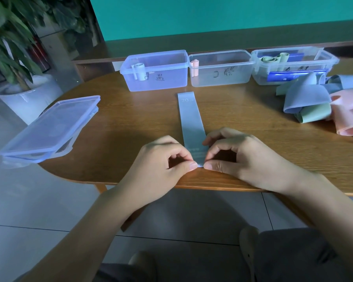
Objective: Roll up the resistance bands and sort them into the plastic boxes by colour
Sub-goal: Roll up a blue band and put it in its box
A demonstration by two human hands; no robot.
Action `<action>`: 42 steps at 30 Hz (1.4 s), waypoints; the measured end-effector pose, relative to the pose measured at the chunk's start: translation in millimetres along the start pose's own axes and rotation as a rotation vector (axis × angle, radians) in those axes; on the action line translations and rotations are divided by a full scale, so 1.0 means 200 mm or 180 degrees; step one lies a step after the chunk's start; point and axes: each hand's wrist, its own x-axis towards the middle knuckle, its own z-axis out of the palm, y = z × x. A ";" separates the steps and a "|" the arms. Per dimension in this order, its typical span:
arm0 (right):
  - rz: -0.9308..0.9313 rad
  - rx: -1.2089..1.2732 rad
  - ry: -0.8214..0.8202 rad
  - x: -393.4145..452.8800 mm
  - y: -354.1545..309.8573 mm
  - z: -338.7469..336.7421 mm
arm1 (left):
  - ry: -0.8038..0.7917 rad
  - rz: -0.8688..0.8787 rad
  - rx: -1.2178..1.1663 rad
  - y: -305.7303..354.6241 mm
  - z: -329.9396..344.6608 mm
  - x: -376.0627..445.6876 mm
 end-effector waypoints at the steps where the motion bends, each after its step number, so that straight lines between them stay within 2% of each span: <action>1: 0.0010 -0.0015 0.0024 0.00 0.00 0.00 | 0.0021 -0.0011 0.0017 0.00 0.00 0.00; 11: 0.0490 -0.0116 0.0148 0.04 0.00 0.00 | 0.0100 -0.0235 0.0087 0.00 0.01 0.03; 17: 0.0643 -0.0164 0.0172 0.06 0.01 -0.01 | 0.0014 0.0080 -0.0131 0.01 0.02 0.03; 21: 0.0364 0.0035 0.0294 0.05 0.01 0.01 | -0.0009 0.0307 -0.0018 -0.02 0.02 0.03; 26: -0.0212 -0.0123 0.0150 0.04 0.02 0.03 | -0.0005 0.0281 0.0026 -0.03 0.02 0.02; 36: -0.0357 -0.0398 0.0124 0.02 0.04 0.02 | 0.0133 0.0380 0.0361 -0.02 0.03 0.01; 42: -0.0437 -0.0536 0.0185 0.03 0.05 0.03 | 0.0205 0.0459 0.0233 -0.02 0.03 0.01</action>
